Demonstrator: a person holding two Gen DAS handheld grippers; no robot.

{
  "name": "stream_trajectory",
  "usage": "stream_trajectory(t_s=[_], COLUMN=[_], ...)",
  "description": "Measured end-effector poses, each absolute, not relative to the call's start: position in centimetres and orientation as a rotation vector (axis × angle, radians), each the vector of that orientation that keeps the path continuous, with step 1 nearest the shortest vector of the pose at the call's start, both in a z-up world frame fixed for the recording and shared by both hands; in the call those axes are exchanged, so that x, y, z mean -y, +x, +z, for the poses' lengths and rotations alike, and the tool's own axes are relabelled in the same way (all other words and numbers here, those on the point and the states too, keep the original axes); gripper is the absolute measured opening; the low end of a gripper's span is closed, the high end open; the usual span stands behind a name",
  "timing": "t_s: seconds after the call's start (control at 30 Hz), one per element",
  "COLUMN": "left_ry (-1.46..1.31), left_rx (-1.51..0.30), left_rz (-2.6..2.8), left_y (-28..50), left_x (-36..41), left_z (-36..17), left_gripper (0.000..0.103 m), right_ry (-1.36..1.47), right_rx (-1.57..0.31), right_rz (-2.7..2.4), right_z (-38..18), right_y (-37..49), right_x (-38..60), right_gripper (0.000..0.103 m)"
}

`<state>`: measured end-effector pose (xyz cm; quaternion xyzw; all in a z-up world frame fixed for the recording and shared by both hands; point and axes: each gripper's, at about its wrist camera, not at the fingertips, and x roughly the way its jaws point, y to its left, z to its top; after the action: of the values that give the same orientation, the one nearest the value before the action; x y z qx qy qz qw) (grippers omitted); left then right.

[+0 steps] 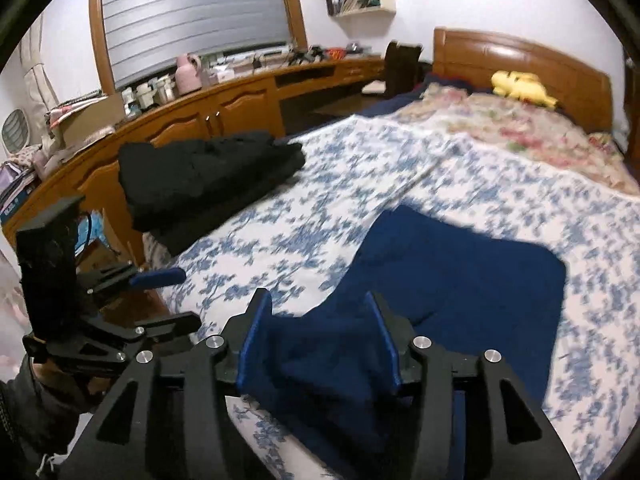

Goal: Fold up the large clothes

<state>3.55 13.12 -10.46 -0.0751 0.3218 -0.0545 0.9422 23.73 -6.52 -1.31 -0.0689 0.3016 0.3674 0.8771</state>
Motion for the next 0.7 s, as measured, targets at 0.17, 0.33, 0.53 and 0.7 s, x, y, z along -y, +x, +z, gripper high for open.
stream_trajectory(t_s=[0.17,0.33,0.53,0.7], left_ry=[-0.144,-0.121,-0.103,-0.084], left_rx=[-0.642,-0.63,-0.623,-0.642], left_rz=[-0.138,-0.159,-0.175,-0.181], left_y=[3.7,4.1,4.4,4.7], left_x=[-11.9,-10.5,-8.8,-7.7], left_z=[-9.8,-9.1,-8.5,-8.8], left_gripper=[0.071,0.071,0.071,0.071], right_ry=[-0.156,-0.174,-0.151,-0.139], right_rx=[-0.571,-0.631,-0.776,-0.759], right_rz=[0.7,0.596,0.642,0.649], right_z=[-0.8,-3.3,-7.5,-8.9], right_y=[22.9,23.7,25.0,25.1], right_x=[10.0,13.0,13.4,14.1], right_gripper=[0.051,0.049,0.042,0.042])
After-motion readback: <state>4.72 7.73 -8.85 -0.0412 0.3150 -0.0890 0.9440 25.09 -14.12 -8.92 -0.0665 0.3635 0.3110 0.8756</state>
